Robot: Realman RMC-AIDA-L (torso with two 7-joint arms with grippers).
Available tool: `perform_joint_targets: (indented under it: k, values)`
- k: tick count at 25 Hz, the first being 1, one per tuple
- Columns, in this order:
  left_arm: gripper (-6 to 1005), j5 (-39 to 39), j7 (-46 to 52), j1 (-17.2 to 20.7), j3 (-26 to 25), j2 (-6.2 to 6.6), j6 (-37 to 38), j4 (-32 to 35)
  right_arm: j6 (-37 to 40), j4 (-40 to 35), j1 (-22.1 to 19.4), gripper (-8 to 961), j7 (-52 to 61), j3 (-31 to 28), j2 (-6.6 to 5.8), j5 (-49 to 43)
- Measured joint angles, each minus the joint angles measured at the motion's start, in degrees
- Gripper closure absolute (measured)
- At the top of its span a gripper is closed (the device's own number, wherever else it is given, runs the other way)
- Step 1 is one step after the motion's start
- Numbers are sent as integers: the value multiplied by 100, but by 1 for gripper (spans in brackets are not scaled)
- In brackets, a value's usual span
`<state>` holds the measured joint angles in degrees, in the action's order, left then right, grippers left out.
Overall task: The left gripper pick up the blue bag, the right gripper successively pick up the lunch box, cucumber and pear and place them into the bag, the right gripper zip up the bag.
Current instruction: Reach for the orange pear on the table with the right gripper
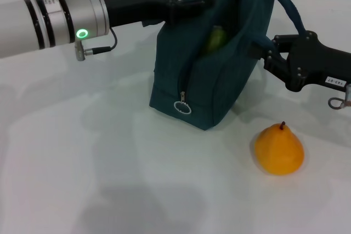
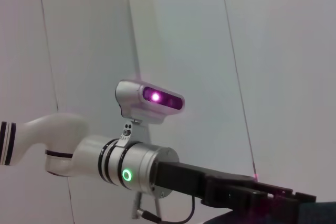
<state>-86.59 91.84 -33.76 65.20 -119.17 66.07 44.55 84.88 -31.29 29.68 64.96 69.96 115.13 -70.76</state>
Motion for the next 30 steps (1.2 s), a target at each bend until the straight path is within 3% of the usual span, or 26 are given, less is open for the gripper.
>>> perform_joint_targets:
  k: [3,13,24,27,30]
  values:
    - [209,-6,0,-5,0,-5,-56,-3,2,-9,-16,888,-1,0,-6,0]
    - [658,-138,-87,-8,12,-26,-259,-33,10,-36,-32,888,-10,0,-16,0]
    - [802,-166,-408,-32,1,-27,-525,-159,34,-39,-32,888,-10,-52,-9,41]
    - [938,38,-609,50,-53,-27,-457,-158,103,-22,-39,888,-47,-212,9,52]
    - [948,219,-814,128,-65,-26,-301,-131,363,17,-39,888,-135,-374,33,139]
